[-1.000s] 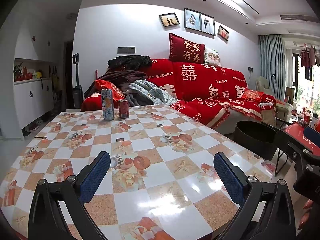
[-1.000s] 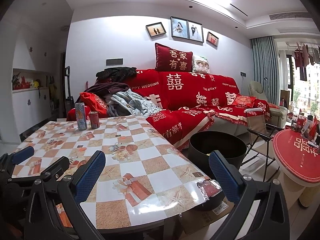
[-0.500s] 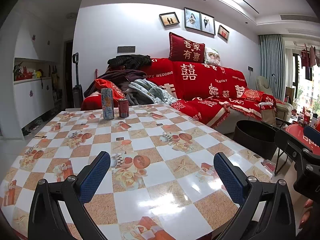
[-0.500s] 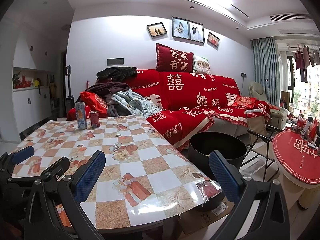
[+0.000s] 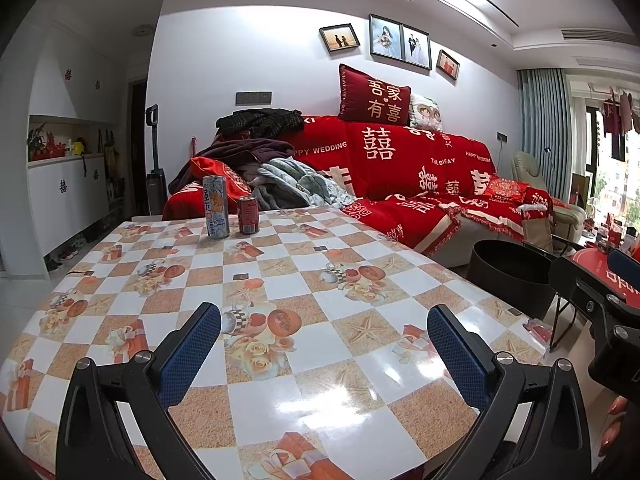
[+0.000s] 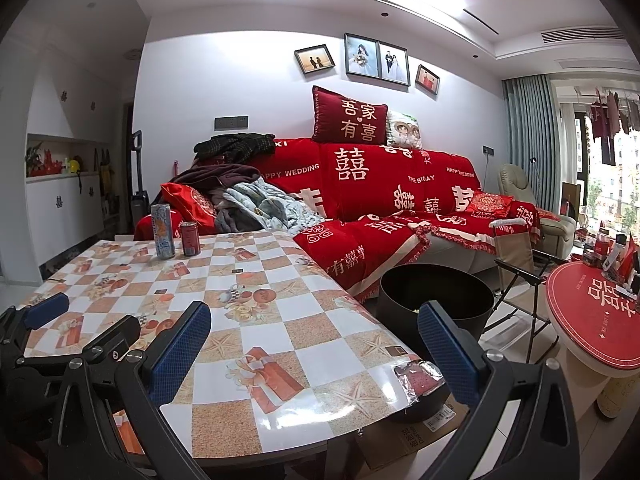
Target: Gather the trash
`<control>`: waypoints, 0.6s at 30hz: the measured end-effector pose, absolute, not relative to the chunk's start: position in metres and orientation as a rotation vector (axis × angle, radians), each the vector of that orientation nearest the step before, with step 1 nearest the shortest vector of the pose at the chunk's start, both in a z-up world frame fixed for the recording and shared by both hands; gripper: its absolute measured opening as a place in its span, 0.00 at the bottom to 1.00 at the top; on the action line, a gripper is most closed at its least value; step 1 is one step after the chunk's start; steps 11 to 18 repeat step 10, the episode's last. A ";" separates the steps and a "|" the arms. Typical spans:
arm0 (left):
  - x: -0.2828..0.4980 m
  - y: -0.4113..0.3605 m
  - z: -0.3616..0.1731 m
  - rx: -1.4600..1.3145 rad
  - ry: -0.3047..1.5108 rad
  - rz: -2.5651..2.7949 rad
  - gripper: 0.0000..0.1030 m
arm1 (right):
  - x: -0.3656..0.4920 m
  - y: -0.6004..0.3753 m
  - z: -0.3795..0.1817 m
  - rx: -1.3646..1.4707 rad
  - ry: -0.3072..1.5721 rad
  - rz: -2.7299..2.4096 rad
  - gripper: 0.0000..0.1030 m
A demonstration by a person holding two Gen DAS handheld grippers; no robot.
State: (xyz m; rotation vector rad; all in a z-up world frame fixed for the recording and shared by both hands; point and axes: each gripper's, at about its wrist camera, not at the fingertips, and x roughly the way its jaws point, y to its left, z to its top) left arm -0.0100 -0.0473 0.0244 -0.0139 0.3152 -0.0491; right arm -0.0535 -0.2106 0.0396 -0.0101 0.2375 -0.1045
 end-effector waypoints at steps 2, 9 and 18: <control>-0.010 -0.047 0.025 -0.013 0.315 -0.049 1.00 | -0.054 -0.211 0.039 -0.011 0.238 -0.104 1.00; -0.010 -0.047 0.025 -0.009 0.315 -0.052 1.00 | -0.054 -0.211 0.039 -0.009 0.237 -0.103 1.00; -0.011 -0.047 0.024 -0.009 0.314 -0.052 1.00 | -0.054 -0.211 0.039 -0.009 0.238 -0.102 1.00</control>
